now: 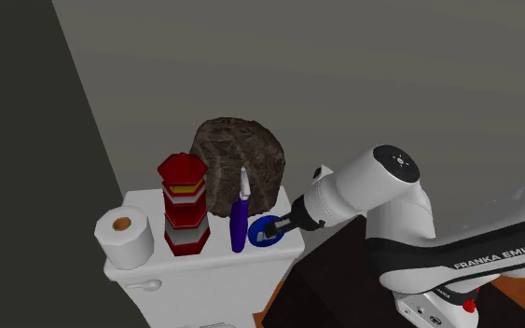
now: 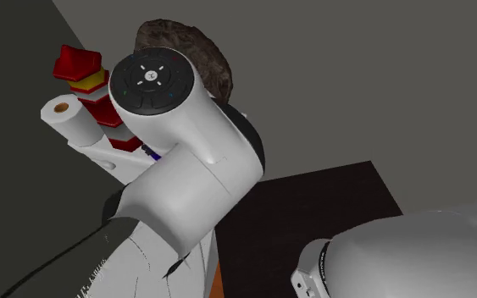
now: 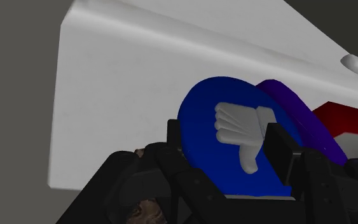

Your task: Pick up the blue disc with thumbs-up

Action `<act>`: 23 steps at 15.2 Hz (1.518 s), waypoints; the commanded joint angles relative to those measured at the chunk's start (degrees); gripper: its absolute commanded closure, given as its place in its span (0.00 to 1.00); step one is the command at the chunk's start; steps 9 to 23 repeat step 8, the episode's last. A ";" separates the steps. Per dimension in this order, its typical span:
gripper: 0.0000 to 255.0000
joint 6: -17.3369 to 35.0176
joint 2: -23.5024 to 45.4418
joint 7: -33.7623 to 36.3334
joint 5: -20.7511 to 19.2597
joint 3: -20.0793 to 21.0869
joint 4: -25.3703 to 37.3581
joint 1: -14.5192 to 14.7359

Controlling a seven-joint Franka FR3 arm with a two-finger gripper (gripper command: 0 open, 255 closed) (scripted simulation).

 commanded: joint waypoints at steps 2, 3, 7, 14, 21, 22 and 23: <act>1.00 -4.25 -3.48 -2.10 2.30 -5.02 0.33 5.06; 1.00 -5.54 -4.54 -2.55 2.74 -6.08 0.50 6.05; 1.00 -9.54 -7.81 -3.66 3.67 -8.91 1.10 8.46; 1.00 -9.54 -7.81 -3.67 3.67 -8.91 1.10 8.46; 1.00 -9.54 -7.81 -3.67 3.67 -8.91 1.10 8.46; 1.00 -9.54 -7.81 -3.67 3.67 -8.91 1.10 8.46; 1.00 -9.54 -7.81 -3.67 3.67 -8.91 1.10 8.46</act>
